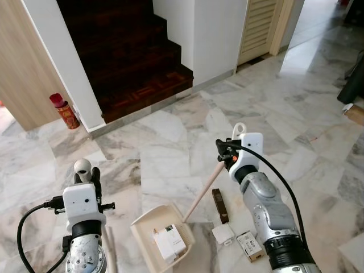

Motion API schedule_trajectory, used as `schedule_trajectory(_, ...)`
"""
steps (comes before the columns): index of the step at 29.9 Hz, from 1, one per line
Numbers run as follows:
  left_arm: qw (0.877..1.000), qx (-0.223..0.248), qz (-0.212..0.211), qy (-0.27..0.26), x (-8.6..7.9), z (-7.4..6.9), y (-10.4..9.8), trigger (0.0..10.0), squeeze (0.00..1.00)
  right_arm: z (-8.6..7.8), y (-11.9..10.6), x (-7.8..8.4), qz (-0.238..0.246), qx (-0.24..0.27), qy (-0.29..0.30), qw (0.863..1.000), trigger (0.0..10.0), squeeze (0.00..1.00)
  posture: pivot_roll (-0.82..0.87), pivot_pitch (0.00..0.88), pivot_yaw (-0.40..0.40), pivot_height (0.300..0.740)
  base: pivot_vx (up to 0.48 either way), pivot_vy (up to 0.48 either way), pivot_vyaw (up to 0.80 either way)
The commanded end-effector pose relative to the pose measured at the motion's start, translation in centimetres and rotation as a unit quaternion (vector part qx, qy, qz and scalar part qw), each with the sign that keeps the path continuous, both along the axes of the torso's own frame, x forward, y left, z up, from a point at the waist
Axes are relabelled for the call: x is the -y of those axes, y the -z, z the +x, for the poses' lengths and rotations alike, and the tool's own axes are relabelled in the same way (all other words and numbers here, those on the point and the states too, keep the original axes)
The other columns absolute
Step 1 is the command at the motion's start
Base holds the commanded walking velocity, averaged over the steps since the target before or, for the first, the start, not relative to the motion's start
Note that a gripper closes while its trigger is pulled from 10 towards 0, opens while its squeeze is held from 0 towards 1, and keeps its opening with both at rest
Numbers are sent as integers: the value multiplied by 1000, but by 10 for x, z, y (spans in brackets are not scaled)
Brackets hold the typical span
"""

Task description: Sweep floor

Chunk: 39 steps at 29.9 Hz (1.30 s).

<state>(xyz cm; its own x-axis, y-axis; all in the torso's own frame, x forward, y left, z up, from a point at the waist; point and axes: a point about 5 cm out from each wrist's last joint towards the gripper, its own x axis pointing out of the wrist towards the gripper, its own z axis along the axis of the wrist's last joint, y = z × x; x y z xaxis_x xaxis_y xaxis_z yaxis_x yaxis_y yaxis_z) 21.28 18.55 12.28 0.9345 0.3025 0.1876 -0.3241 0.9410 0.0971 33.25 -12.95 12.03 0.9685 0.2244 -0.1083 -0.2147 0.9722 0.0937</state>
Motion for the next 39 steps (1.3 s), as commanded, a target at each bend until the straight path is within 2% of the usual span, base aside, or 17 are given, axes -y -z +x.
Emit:
schedule_trajectory(1, 1000, 16, 15, -4, -3, -1, -9, 10000, 0, 3, -12, -8, 11, 22, -11, 1000, 10000, 0, -172, 49, 38, 740, 0, 307, 0)
schedule_trajectory(39, 1000, 16, 14, -4, -3, -1, -10, 10000, 0, 4, -12, -10, 17, 19, -14, 1000, 10000, 0, -164, 57, 36, 740, 0, 307, 0)
